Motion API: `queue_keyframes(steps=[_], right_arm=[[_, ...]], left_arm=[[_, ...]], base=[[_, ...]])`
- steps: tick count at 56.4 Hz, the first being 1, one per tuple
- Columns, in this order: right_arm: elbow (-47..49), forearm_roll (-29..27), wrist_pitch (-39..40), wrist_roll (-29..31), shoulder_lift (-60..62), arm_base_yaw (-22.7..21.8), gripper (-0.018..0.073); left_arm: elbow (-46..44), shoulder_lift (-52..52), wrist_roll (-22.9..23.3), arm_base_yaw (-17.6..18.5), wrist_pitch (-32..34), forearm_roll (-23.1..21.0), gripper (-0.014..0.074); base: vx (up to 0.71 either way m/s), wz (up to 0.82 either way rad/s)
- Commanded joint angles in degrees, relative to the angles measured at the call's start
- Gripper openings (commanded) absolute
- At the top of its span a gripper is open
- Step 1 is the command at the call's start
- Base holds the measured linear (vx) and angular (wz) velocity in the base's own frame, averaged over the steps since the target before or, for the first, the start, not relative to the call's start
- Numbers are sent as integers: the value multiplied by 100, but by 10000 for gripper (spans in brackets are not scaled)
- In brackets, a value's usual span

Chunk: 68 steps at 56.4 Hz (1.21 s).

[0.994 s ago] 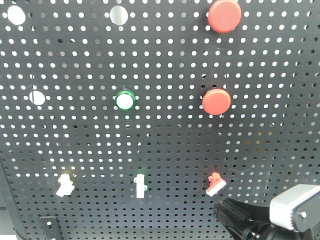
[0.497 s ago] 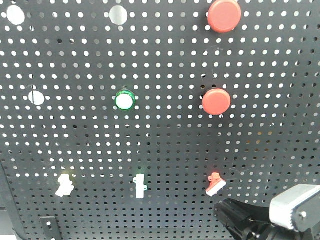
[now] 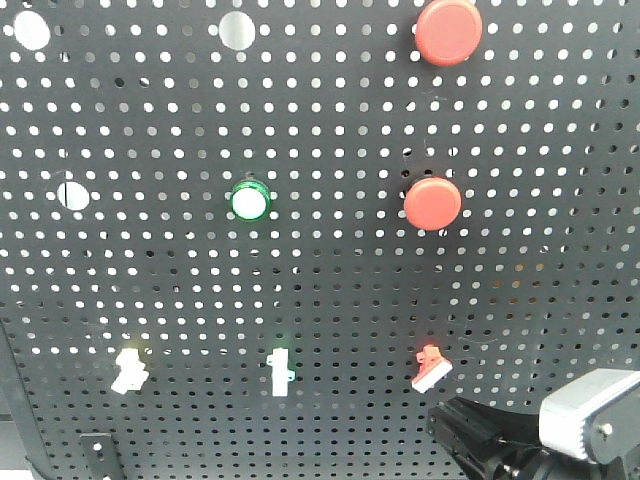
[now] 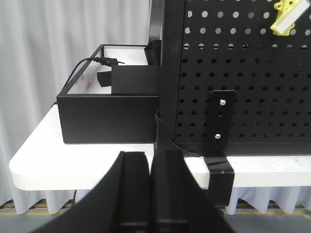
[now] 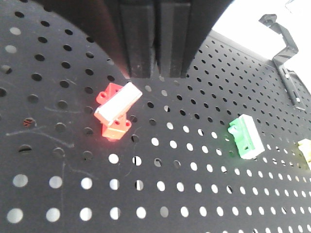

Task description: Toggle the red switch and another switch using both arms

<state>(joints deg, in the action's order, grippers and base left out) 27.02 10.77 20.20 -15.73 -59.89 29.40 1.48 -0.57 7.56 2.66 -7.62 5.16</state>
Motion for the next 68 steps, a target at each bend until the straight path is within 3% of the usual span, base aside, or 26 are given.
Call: queue_keyframes(steps=[1, 11, 19, 25, 33, 40, 48, 55, 68], right_arm=[[153, 17, 451, 11, 99, -24, -6], [153, 19, 241, 459, 323, -102, -6], [153, -241, -1036, 1408, 1451, -264, -6], [-131, -285, -1852, 1533, 2495, -1008, -6], [-1319, -269, -1974, 1509, 4451, -2258, -6], [-2044, -411, -2582, 1489, 5919, -2803, -6], [-2452, -670, -3260, 1480, 6026, -2827, -6], [-2951, -929, -2756, 1473, 6141, -2710, -6], [-2910, -870, -2980, 1494, 6120, -2673, -6]], left_arm=[[108, -56, 0, -15, 444, -44, 3], [108, -56, 0, -15, 444, -44, 3], [108, -56, 0, -15, 444, -44, 3], [108, -56, 0, -15, 444, -44, 3], [108, -56, 0, -15, 444, -44, 3], [108, -56, 0, -15, 444, -44, 3], [108, -52, 0, -15, 435, -40, 3], [108, -52, 0, -15, 435, -40, 3], [108, -52, 0, -15, 428, -40, 3]], base=[[0, 0], [0, 0], [0, 0], [0, 0], [0, 0], [0, 0], [0, 0], [0, 0], [0, 0]])
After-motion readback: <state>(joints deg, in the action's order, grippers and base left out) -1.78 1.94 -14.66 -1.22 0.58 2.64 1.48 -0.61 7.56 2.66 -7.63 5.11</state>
